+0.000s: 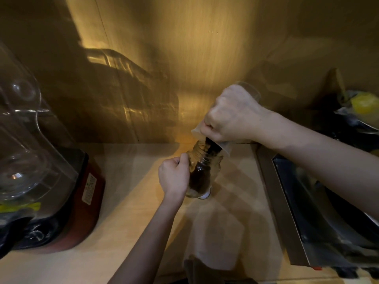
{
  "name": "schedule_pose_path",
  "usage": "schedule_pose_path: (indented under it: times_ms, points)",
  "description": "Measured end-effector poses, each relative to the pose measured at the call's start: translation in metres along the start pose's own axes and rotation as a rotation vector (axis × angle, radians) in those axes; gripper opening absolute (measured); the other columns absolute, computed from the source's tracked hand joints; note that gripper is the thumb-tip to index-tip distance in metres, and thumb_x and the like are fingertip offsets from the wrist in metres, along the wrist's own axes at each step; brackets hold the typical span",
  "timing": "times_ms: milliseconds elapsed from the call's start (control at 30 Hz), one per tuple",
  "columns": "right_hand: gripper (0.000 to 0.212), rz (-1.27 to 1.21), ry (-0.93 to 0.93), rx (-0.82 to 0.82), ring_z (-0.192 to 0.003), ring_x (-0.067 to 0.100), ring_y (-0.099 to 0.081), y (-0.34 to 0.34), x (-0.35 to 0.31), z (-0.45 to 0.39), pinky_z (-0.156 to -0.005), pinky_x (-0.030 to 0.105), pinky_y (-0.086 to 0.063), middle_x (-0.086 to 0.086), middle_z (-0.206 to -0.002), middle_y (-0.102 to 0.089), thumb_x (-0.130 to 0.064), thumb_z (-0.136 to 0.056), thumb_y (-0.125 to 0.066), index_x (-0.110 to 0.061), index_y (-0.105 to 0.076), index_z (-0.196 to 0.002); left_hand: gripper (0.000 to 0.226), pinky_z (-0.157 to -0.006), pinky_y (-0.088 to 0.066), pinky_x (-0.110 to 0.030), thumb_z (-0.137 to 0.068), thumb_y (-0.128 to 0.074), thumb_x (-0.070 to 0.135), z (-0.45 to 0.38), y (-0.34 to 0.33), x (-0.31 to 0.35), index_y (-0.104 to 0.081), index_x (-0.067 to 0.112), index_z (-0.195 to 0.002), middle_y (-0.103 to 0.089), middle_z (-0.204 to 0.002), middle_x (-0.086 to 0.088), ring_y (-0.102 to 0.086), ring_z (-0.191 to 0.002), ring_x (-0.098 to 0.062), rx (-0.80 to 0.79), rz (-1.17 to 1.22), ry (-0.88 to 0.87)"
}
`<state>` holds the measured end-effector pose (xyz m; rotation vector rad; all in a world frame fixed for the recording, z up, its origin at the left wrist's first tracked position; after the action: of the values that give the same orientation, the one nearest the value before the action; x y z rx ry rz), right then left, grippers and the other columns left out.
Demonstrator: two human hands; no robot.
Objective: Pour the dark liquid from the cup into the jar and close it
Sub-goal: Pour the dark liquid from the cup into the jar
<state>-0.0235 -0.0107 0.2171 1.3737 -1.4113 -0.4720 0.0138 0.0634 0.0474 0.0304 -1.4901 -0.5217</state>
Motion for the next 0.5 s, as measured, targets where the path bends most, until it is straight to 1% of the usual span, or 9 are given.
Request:
schedule_pose_path:
  times_ms: [167, 367, 500]
  points:
    - [0.05, -0.006, 0.019, 0.013, -0.023, 0.02, -0.042, 0.0031, -0.0027, -0.0006, -0.043, 0.016, -0.021, 0.004, -0.027, -0.045, -0.03, -0.077, -0.041, -0.011, -0.047, -0.03, 0.046, -0.056, -0.028, -0.034, -0.084, -0.047, 0.021, 0.0008, 0.0005, 0.0019, -0.033, 0.012, -0.041, -0.03, -0.051, -0.012, -0.029, -0.052, -0.024, 0.007, -0.004, -0.007]
    - [0.051, -0.007, 0.02, 0.017, -0.023, 0.021, -0.045, 0.0031, -0.0022, -0.0022, -0.041, 0.015, -0.025, 0.005, -0.029, -0.049, -0.031, -0.077, -0.038, -0.011, -0.049, -0.031, 0.042, -0.055, -0.028, -0.034, -0.084, -0.047, 0.022, 0.0015, 0.0008, 0.0032, -0.04, 0.009, -0.045, -0.034, -0.053, -0.014, -0.032, -0.052, -0.025, -0.006, 0.018, -0.005]
    - [0.05, 0.014, 0.008, 0.029, -0.023, 0.023, -0.045, 0.0045, -0.0021, -0.0025, -0.043, 0.016, -0.025, 0.007, -0.029, -0.049, -0.03, -0.075, -0.039, -0.01, -0.05, -0.031, 0.044, -0.049, -0.022, -0.034, -0.083, -0.047, 0.019, 0.0003, 0.0012, 0.0054, -0.034, 0.011, -0.042, -0.027, -0.047, -0.006, -0.026, -0.047, -0.019, 0.003, 0.003, -0.003]
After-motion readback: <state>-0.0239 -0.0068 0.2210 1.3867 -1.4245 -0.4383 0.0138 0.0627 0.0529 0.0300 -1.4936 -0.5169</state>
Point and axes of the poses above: each hand's wrist, its own z-axis away from the middle knuckle, its own y-axis out of the back of the hand, x = y × z, the point moved 10 cm from there along -z, towards the middle knuckle
